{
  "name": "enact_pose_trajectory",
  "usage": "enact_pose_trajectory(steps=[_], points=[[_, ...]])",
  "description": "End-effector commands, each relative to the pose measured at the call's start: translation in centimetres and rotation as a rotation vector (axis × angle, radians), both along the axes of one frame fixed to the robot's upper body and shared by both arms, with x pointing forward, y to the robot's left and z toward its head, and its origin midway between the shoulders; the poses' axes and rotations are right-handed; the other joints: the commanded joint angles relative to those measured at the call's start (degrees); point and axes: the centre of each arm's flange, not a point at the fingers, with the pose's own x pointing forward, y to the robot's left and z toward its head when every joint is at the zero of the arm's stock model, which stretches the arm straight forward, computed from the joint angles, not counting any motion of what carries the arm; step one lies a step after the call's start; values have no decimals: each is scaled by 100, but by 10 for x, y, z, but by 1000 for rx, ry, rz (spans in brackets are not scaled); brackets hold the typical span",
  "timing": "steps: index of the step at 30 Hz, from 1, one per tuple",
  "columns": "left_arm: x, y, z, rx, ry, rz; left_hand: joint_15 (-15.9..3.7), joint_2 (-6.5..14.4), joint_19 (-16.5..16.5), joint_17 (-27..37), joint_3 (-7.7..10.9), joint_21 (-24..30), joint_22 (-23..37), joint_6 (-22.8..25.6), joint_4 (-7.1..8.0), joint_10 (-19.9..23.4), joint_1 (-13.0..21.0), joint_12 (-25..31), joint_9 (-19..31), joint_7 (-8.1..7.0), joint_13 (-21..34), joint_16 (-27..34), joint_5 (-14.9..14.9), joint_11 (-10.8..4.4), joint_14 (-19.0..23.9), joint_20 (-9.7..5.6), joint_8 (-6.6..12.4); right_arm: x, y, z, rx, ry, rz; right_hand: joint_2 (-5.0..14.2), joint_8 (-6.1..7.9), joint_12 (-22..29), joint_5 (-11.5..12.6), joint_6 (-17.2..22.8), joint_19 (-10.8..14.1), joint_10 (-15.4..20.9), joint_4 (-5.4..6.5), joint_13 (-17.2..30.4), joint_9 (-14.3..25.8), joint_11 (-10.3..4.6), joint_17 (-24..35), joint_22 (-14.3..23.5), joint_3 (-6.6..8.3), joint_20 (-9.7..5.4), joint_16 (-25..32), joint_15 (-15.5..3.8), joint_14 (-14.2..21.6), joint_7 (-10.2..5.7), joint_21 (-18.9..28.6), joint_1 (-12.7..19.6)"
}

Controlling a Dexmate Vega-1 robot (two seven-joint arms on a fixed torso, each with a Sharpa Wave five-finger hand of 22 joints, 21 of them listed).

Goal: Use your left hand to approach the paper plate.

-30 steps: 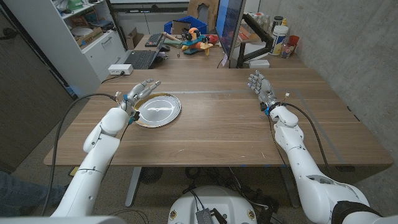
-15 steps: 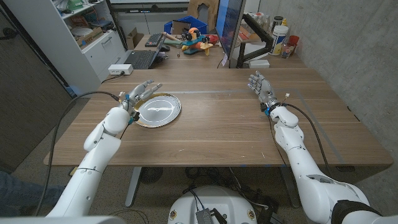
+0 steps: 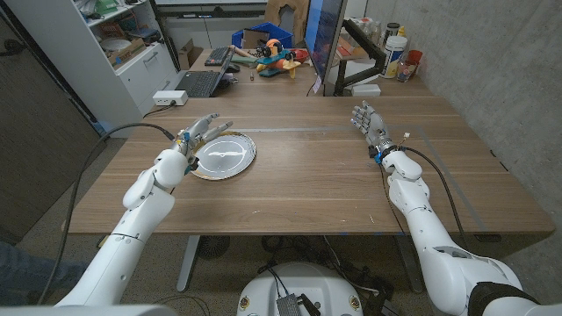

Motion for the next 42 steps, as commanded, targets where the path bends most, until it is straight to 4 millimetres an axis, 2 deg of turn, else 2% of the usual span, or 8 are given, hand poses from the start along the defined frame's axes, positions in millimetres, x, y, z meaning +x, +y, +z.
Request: enact_pose_trajectory(steps=[1, 21, 26, 29, 42], points=[[0, -8, -3, 114, 3, 74, -10, 2, -228, 14, 11, 36, 35, 27, -45, 25, 61, 2, 17, -22, 31, 37, -26, -22, 42, 41, 54, 0, -2, 0, 1, 1, -1, 11, 24, -29, 15, 33, 61, 40, -33, 31, 13, 1, 17, 25, 29, -11, 1, -6, 67, 2, -8, -21], [3, -8, -19, 168, 32, 121, -12, -1, -192, 17, 16, 51, 37, 102, -75, 71, 117, 13, 19, -46, 33, 40, -51, -46, 66, 85, 74, 1, -2, -2, -3, 7, -1, 14, 23, -31, 16, 34, 69, 44, -36, 31, 13, 4, 16, 26, 34, -11, -1, -8, 69, 3, -36, -24], [6, -8, -25, 158, 45, 117, 82, 1, -122, 21, 16, 78, 39, 104, -83, 73, 135, 12, 21, -52, 36, 56, -66, -41, 119, 136, 69, 0, -3, -1, -6, 8, -4, 16, 23, -32, 16, 34, 71, 46, -36, 31, 13, -6, 16, 27, 35, -7, -2, -8, 67, -2, -42, -25], [9, -8, -28, 152, 52, 112, 127, 4, -28, 25, 16, 112, 41, 107, -89, 66, 151, 7, 22, -54, 39, 45, -79, -38, 100, 251, 65, 0, -4, -1, -6, 9, -6, 16, 24, -33, 15, 38, 70, 44, -36, 31, 14, -3, 16, 27, 35, -7, -2, -1, 67, -1, -48, -27], [22, -10, -43, 109, 91, 95, 151, 6, 32, 30, 15, 131, 43, 109, -95, 70, 166, 8, 23, -60, 42, 53, -93, -6, 126, 272, 61, 2, -4, -1, -12, 18, -7, 18, 26, -31, 16, 44, 81, 57, -39, 31, 14, 9, 15, 28, 38, -4, -1, -3, 76, -2, -67, -27]])
